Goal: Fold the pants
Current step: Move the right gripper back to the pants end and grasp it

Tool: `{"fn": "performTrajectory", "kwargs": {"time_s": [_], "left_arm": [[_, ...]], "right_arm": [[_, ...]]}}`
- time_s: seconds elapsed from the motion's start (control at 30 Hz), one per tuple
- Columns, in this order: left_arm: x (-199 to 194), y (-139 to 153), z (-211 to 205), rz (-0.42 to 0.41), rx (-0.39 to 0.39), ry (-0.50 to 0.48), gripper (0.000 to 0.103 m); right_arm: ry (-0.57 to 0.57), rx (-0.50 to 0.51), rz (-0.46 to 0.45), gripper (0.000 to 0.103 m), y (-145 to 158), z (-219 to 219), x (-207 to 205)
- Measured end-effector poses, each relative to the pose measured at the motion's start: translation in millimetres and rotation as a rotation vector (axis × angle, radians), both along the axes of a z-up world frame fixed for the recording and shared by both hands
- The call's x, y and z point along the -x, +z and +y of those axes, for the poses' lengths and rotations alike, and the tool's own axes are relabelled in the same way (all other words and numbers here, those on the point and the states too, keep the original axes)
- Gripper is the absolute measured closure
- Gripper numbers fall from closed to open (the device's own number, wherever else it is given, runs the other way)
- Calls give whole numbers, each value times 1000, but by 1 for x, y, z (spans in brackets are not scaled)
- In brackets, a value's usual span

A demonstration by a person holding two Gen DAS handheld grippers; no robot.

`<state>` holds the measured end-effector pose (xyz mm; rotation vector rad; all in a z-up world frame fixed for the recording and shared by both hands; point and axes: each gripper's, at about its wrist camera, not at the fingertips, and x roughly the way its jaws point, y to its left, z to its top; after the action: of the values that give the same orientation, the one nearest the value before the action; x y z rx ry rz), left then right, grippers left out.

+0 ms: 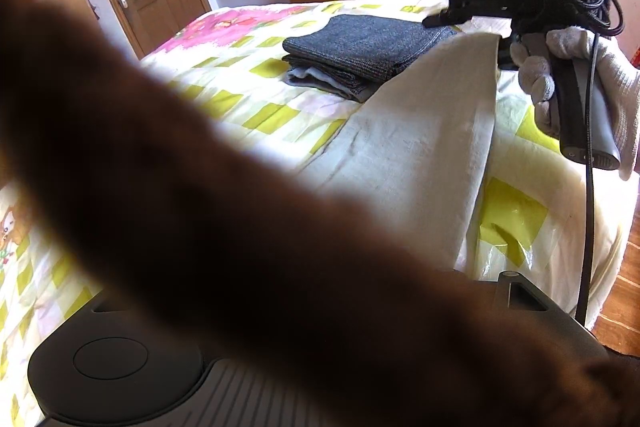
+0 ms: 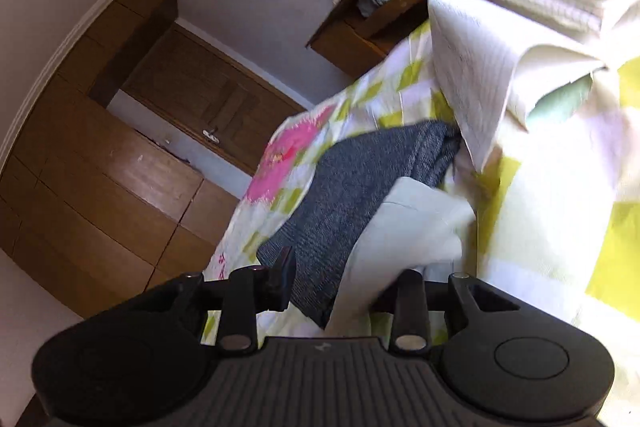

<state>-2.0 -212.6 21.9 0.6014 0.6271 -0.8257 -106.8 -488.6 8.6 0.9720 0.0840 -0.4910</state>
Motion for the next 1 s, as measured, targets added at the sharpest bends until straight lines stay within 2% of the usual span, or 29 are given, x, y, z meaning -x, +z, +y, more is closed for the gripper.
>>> {"fn": "performTrajectory", "kwargs": {"time_s": [0.07,0.1,0.13,0.27,0.33,0.4,0.5,0.63,0.7,0.77,0.83,0.97,1.0], "left_arm": [[-1,-3,0,-2,1,2,24],[-1,-5,0,2,-1,4,24],[-2,-8,0,8,-1,6,24],[0,-13,-1,8,-4,-9,24],[4,-11,0,-10,-6,-19,24],[6,-11,2,-15,-5,-23,23],[5,-13,3,-1,-1,-24,24],[5,-16,2,11,6,-21,24],[6,-16,1,10,8,-23,24],[7,-16,1,10,8,-25,23],[7,-17,2,12,6,-26,23],[5,-18,3,21,16,-13,23],[4,-18,4,23,20,-9,23]], "right_arm": [[-20,163,-27,56,15,14,10],[-15,232,-4,56,18,21,9],[12,248,36,56,16,21,3],[114,11,179,55,-24,-1,-23],[90,-18,200,56,-34,-2,-15],[79,20,200,56,-30,2,-3],[89,89,260,53,-21,8,4],[149,166,332,45,-14,22,-5],[181,206,336,43,-12,32,-11],[196,244,349,35,-9,41,-19],[188,304,424,27,-8,49,-33],[141,348,586,28,-21,46,-56],[135,336,613,32,-25,41,-58]]}}
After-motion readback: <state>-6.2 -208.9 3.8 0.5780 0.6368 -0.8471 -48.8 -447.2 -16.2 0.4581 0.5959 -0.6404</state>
